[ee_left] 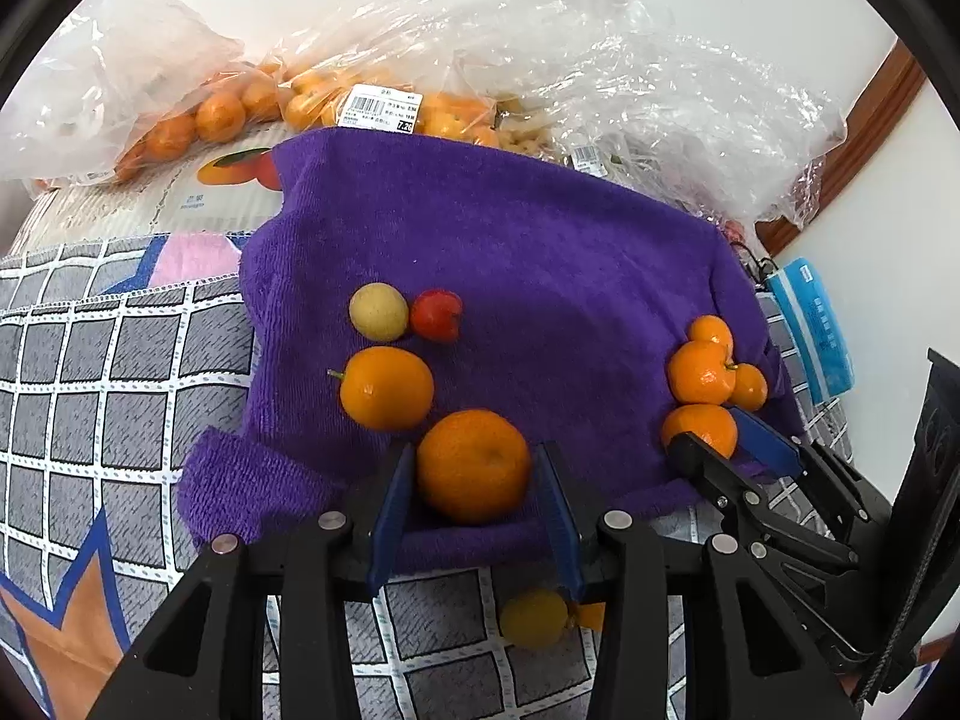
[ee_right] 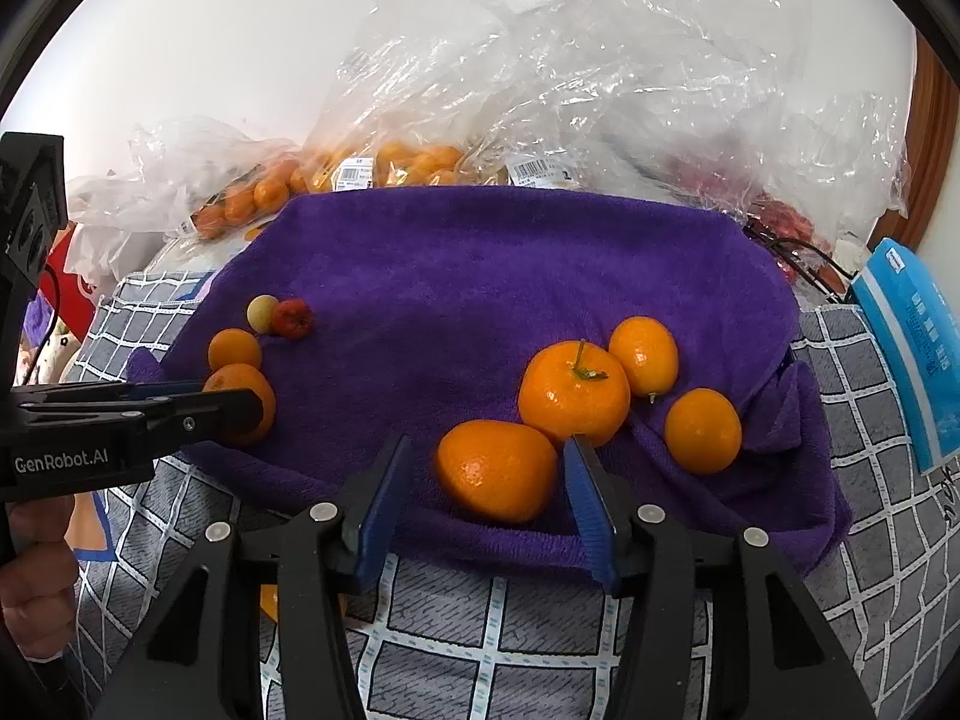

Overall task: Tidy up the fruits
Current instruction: 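Open the left tool beside the red tomato while the right tool releases the large orange on the towel, then lift both tools away from the purple towel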

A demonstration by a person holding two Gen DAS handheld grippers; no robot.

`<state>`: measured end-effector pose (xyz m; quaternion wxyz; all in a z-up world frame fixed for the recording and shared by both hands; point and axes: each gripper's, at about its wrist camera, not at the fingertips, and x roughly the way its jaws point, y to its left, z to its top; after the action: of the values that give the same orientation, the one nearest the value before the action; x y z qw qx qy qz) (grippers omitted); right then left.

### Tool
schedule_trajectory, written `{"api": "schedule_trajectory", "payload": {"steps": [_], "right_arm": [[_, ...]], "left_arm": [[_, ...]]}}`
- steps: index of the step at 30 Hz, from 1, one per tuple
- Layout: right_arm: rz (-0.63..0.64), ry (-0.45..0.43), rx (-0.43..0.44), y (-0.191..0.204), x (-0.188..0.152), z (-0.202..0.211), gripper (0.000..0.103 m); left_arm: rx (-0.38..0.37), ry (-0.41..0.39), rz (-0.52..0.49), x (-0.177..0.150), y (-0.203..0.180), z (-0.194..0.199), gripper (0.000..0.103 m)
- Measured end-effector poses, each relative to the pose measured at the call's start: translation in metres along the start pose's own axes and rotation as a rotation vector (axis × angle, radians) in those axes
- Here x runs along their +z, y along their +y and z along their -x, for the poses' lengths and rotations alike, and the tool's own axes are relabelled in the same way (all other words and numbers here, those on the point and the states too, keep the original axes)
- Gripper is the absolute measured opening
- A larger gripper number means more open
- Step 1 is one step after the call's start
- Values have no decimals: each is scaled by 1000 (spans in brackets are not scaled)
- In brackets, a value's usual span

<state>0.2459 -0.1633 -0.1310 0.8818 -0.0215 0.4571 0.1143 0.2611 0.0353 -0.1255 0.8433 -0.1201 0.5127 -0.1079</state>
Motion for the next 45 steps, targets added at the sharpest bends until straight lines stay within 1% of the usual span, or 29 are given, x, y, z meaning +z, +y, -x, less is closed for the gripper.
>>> {"api": "schedule_trajectory", "payload": {"steps": [13,16,24,31,37,41,45], "right_arm": [[4,-42,-30,9,2,29,53],[8,-52,-35,12,1,37,53],[5,-52,-31,22,-11,49,53],[-2,-45,-20,31,-26,58,53],[-1,-29,-8,41,-39,57,53],[7,-14,7,49,-47,53,53],[15,2,20,57,-50,46,53]], "left_arm": [[-48,-59,-8,-6,0,32,44],[-48,-71,-10,-8,1,39,44],[-31,-86,1,-20,11,57,44],[8,-92,17,-35,24,69,44],[38,-87,45,-51,41,73,44],[46,-76,75,-59,55,73,44],[51,-73,83,-64,64,74,44]]}}
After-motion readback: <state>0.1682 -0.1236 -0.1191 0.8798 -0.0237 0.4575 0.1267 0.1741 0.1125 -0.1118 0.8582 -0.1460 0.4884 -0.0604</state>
